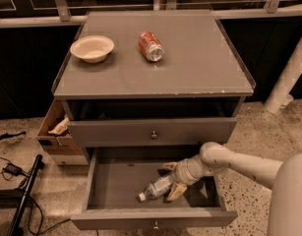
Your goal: Pick blue plastic bottle from middle drawer and place on counter
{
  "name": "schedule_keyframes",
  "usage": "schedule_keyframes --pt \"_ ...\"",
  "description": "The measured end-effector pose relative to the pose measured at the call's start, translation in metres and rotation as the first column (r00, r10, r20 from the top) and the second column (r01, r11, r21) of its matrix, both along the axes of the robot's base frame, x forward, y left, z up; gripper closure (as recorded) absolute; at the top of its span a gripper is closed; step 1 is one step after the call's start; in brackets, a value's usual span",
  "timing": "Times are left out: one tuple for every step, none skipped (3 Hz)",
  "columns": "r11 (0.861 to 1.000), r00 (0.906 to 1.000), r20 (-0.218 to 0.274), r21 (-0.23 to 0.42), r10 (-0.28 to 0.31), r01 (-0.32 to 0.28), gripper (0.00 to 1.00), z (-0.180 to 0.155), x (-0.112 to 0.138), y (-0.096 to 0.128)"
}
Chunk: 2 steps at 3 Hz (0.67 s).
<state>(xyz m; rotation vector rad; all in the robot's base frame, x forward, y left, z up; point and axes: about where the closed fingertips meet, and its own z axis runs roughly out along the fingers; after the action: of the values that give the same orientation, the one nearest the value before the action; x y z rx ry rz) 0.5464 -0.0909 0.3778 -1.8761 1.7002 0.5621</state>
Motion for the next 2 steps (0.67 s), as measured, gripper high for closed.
schedule_keyframes --pt "1.000 1.0000 0.000 0.000 0.000 0.000 0.46 0.0000 0.0000 0.0000" --pt "1.000 1.0000 0.000 0.000 0.000 0.000 0.69 0.0000 0.0000 0.0001"
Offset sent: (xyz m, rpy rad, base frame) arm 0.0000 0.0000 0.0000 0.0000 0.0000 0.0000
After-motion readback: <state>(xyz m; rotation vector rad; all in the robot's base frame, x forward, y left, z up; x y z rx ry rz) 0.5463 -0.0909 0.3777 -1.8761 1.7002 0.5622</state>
